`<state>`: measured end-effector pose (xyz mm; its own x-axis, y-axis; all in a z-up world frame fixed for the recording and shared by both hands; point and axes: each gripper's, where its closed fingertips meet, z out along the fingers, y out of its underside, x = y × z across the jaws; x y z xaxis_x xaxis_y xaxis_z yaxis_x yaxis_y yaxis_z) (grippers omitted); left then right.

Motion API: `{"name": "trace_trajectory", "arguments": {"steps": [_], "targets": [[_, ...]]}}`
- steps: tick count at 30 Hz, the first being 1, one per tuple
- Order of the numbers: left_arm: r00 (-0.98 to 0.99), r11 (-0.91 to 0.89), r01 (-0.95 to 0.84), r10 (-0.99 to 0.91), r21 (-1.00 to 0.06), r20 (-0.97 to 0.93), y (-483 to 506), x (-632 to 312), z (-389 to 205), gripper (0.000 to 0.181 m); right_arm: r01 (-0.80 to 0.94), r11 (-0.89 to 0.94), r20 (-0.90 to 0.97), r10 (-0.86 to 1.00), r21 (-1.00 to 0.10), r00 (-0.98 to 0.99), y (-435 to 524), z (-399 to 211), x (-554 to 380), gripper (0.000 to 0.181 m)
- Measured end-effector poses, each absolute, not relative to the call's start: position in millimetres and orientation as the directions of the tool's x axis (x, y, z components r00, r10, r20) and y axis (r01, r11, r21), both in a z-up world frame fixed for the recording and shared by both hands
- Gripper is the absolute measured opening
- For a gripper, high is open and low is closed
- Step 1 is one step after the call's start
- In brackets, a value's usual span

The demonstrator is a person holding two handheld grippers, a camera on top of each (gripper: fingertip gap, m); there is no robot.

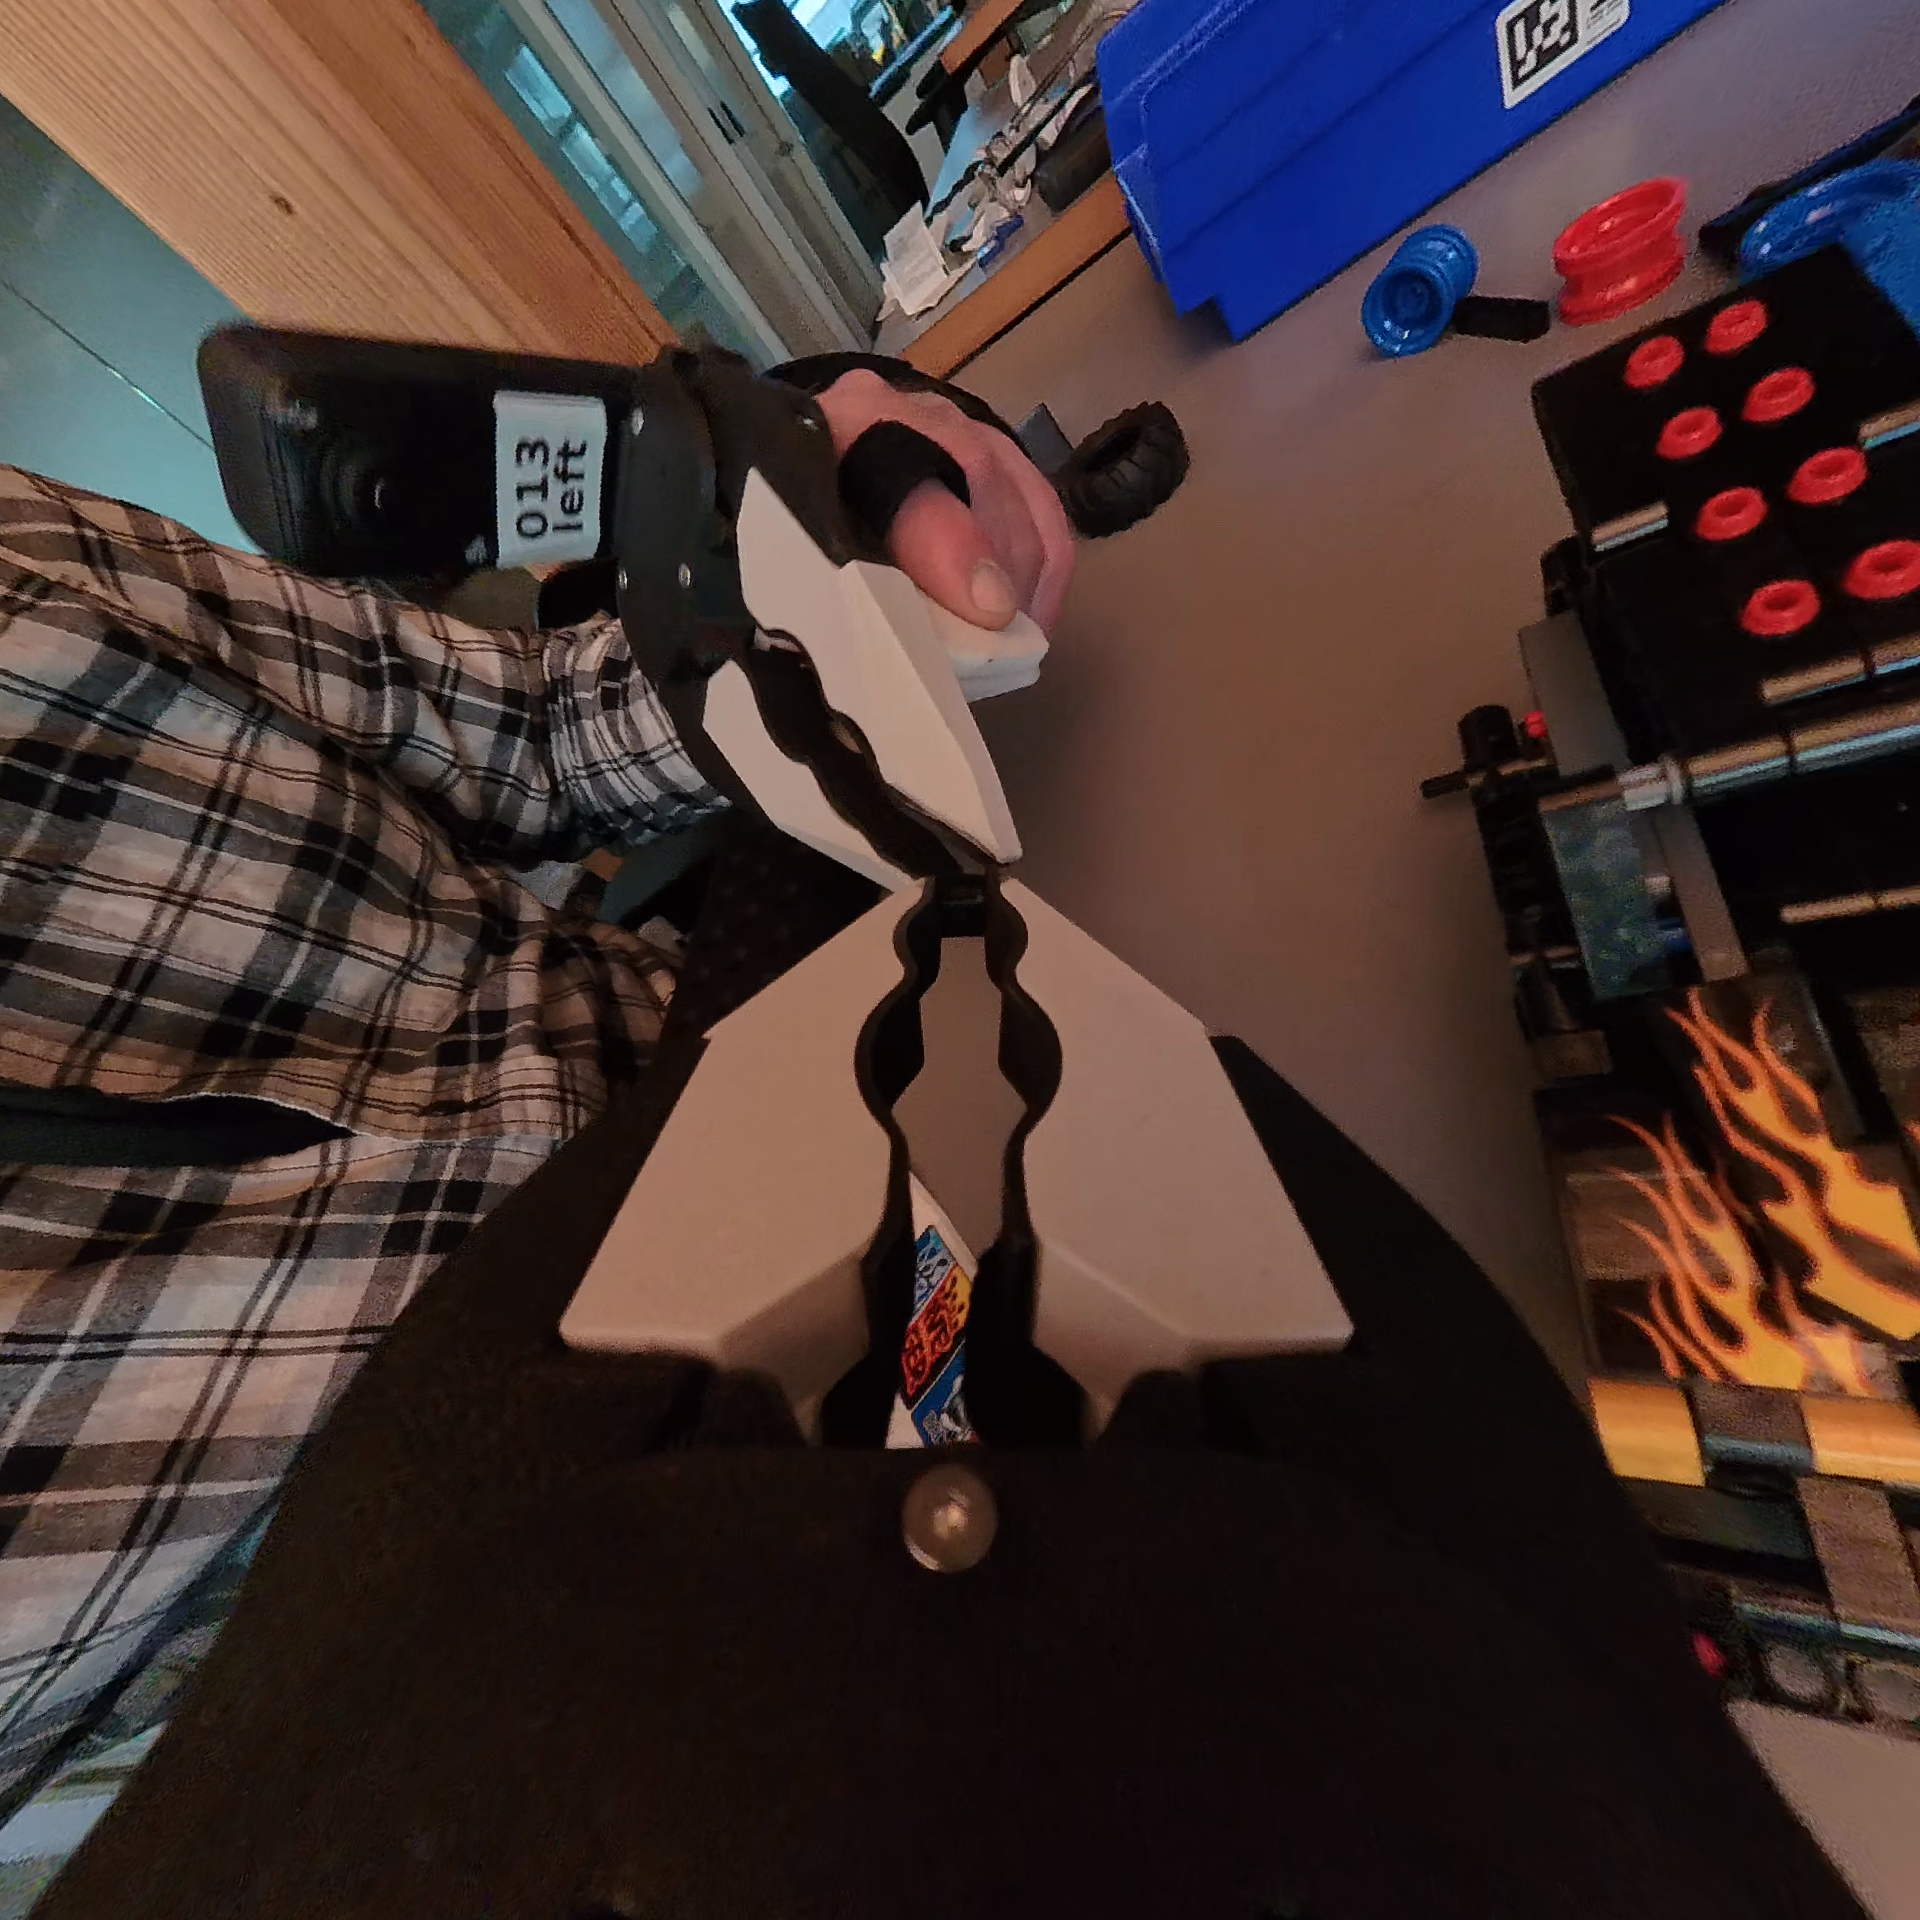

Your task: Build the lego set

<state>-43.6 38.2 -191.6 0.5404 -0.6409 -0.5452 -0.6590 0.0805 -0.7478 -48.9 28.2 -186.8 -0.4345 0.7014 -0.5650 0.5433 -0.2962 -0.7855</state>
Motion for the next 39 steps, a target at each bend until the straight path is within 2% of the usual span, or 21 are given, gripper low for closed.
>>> {"name": "trace_trajectory", "arguments": {"steps": [5, 7, 18, 24, 25, 26, 30, 33, 39], "targets": [[0.424, 0.167, -0.787, -0.555, -0.595, -0.716, 38.1, -39.1, -194.5, 0.013, 0.579, -0.330, -0.628, 0.638, -0.746, -0.445, 23.2, -190.8, -46.5, 0.005], [0.412, 0.185, -0.798, -0.528, -0.573, -0.743, 37.7, -38.2, -190.5, 0.011, 0.575, -0.341, -0.637, 0.624, -0.744, -0.453, 23.1, -187.6, -45.9, 0.005], [0.209, 0.204, -0.929, -0.403, -0.310, -0.891, 37.9, -36.3, -201.1, 0.003, 0.633, -0.345, -0.673, 0.626, -0.693, -0.396, 24.8, -199.9, -44.2, 0.007], [0.256, 0.168, -0.923, -0.404, -0.346, -0.878, 39.9, -40.1, -203.3, 0.001, 0.624, -0.330, -0.641, 0.672, -0.708, -0.372, 29.0, -202.0, -47.4, 0.011], [0.292, 0.163, -0.907, -0.422, -0.389, -0.858, 39.8, -39.8, -202.7, 0.002, 0.621, -0.328, -0.629, 0.691, -0.712, -0.357, 32.4, -203.6, -48.7, 0.023], [0.329, 0.153, -0.888, -0.448, -0.434, -0.831, 39.9, -40.1, -202.6, 0.001, 0.618, -0.327, -0.621, 0.705, -0.714, -0.344, 35.4, -205.1, -49.6, 0.026], [0.449, 0.046, -0.824, -0.555, -0.564, -0.701, 41.3, -51.7, -213.6, 0.000, 0.610, -0.268, -0.541, 0.778, -0.746, -0.320, 48.0, -207.2, -46.5, 0.028], [0.527, -0.057, -0.765, -0.627, -0.641, -0.574, 41.8, -60.3, -224.4, 0.000, 0.613, -0.175, -0.433, 0.849, -0.771, -0.302, 63.4, -212.3, -39.1, 0.023], [0.603, -0.253, -0.726, -0.681, -0.640, -0.415, 48.4, -73.8, -256.5, 0.012, 0.688, 0.004, -0.259, 0.925, -0.726, -0.278, 61.5, -241.8, -41.7, 0.028]]}}
